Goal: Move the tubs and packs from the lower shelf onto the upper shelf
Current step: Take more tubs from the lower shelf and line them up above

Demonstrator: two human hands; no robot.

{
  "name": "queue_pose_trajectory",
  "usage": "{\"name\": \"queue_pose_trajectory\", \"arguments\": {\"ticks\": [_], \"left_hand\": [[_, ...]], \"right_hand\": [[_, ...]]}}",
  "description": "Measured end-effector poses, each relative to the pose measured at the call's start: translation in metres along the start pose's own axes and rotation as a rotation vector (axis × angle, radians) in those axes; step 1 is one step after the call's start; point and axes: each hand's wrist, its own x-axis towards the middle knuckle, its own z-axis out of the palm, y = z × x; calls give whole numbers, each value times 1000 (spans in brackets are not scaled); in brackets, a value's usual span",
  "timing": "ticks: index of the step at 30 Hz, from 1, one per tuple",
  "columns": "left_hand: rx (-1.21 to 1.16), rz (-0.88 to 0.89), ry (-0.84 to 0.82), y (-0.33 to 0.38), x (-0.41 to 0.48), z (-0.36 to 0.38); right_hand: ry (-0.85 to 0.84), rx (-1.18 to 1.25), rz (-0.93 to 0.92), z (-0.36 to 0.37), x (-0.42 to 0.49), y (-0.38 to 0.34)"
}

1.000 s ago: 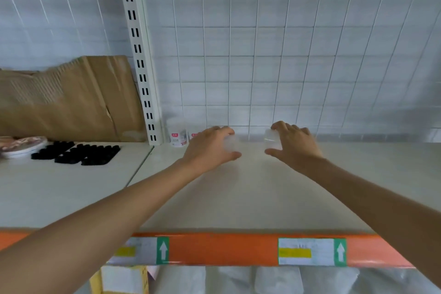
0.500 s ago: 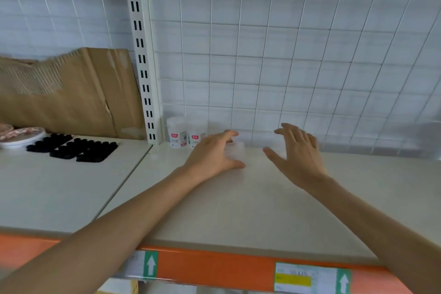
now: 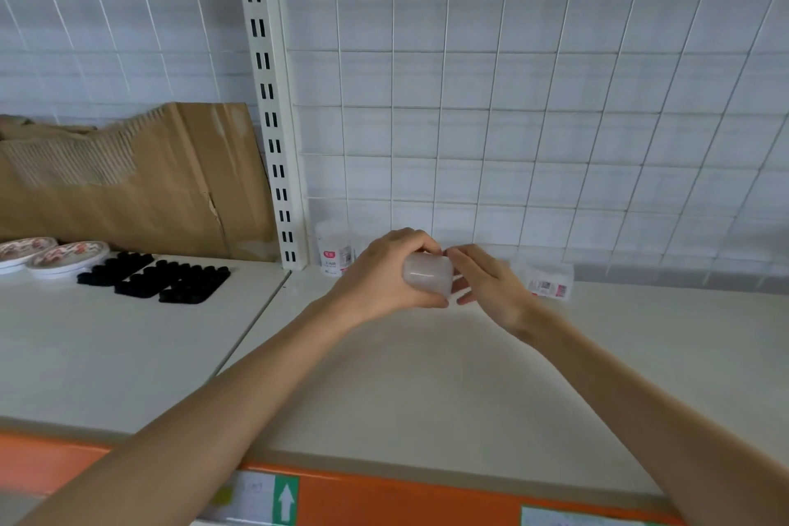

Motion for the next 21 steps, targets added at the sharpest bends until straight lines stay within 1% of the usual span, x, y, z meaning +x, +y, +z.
{"name": "queue_pose_trajectory", "arguments": {"ticks": [2,3,6,9,11,14,16,18,19,21], "left_hand": [[25,48,-11,-3,1,2],[38,73,-8,-4,2,2],[59,105,61,-2,2,2],[56,24,173,2,1,-2],[34,-25,199,2,1,-8],[-49,-103,228,2,4,-16],[-123,-162,269,5,4,-18],[-226,-259,286,8,4,-17],[-297,-316,273,9,3,-16],[-468,-418,193,11,2,-12]], "right_hand": [[-90,80,52,-2,-3,0],[-107,125,71,-3,-3,0],[-74,291,109,-3,-1,-3],[-15,500,118,-3,1,-6],[31,593,108,-5,1,-6],[55,699,105,-8,2,-4],[51,710,110,-9,1,-5],[43,706,106,-8,1,-3],[34,701,98,-8,1,-2],[-3,657,68,-6,0,-1]]}}
